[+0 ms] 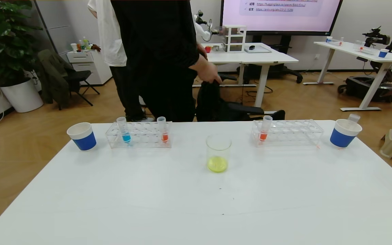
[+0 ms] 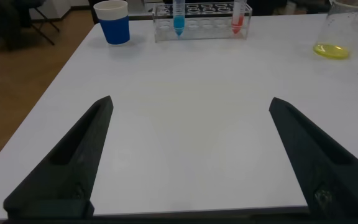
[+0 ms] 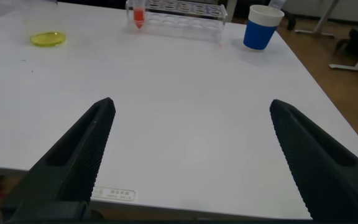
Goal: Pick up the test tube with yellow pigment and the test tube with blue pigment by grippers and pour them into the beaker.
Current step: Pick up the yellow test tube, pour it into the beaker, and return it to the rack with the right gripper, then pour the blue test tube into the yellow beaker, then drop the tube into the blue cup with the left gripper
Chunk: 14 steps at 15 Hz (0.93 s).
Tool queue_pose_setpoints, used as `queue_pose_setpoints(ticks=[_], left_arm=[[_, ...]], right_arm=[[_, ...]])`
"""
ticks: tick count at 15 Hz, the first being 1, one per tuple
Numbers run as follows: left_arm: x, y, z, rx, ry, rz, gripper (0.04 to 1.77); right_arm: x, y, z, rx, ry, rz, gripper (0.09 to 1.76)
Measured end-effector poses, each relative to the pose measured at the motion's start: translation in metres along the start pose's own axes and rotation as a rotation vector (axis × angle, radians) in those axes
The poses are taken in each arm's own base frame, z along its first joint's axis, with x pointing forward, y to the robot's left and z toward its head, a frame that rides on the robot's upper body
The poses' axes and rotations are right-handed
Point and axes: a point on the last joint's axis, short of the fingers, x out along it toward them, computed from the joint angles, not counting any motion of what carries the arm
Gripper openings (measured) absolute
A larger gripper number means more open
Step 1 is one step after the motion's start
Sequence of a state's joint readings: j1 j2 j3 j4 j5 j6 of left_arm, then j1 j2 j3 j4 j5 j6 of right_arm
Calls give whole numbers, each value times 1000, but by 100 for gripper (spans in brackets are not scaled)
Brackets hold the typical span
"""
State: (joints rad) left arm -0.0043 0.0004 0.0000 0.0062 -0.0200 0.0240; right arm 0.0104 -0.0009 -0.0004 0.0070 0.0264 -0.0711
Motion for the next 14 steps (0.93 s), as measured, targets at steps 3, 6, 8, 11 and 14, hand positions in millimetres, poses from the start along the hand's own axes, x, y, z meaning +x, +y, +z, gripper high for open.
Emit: queue_pose_setpoints(ticks=[3,6,8,11,14], left_arm=[[-1,0,3,7,-9,-7,175],[-10,1,42,24,-108,-10,175],[-12,2,85,34,-161,-13,175],[9,3,139,42,-160,-18,175],[63,5,168,41,-143,-18,175]], right_arm=[[0,0,0,0,0,0,174],[0,0,0,5,0,0,174],[0,0,0,6,0,-1,174],[0,0,0,6,0,-1,174],[0,0,0,6,-1,-1,174]])
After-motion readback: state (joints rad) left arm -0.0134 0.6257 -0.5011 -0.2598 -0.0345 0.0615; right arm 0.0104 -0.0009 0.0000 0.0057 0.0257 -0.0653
